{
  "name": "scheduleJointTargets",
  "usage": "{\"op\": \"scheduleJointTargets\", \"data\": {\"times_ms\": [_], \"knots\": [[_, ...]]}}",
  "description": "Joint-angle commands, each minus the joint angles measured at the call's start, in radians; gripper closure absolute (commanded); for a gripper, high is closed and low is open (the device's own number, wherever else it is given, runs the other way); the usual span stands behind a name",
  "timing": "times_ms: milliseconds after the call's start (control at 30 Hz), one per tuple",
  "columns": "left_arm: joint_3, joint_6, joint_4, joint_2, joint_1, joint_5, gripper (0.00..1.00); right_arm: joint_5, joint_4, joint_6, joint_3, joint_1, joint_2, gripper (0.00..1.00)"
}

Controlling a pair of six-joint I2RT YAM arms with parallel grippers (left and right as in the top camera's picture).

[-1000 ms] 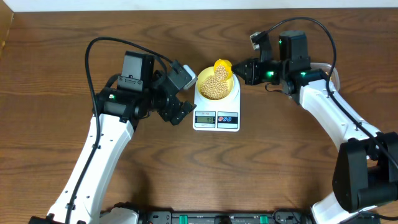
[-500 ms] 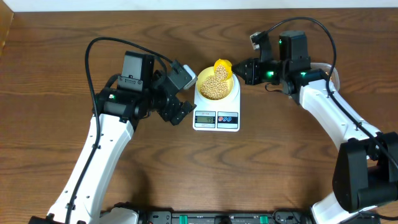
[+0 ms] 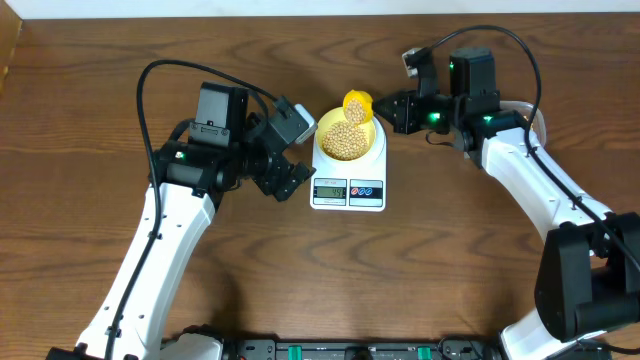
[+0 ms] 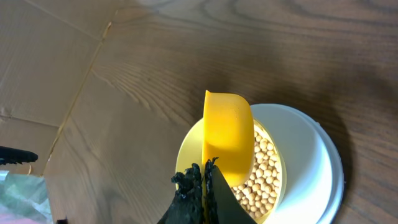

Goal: Scoop item into bowl and weigh 50g on scale

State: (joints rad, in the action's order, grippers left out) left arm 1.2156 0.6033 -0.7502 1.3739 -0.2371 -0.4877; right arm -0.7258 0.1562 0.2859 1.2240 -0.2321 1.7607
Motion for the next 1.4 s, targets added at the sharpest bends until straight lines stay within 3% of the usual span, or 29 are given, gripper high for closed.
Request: {"op": "scheduleJointTargets", "data": {"times_ms": [0, 367, 1367], "knots": [[-0.017, 0.010, 0.003, -0.007, 0.005, 0.006, 0.12, -0.029, 0.015, 0.014, 0.005, 0.004, -0.003, 0.99], [-0.017, 0.010, 0.003, -0.007, 0.005, 0.006, 0.12, -0.072, 0.068, 0.027, 0.005, 0.006, -0.003, 0.99], [-0.017, 0.010, 0.003, -0.007, 0.005, 0.006, 0.12, -0.058, 0.004, 0.031, 0.005, 0.024, -0.003, 0.99]]}}
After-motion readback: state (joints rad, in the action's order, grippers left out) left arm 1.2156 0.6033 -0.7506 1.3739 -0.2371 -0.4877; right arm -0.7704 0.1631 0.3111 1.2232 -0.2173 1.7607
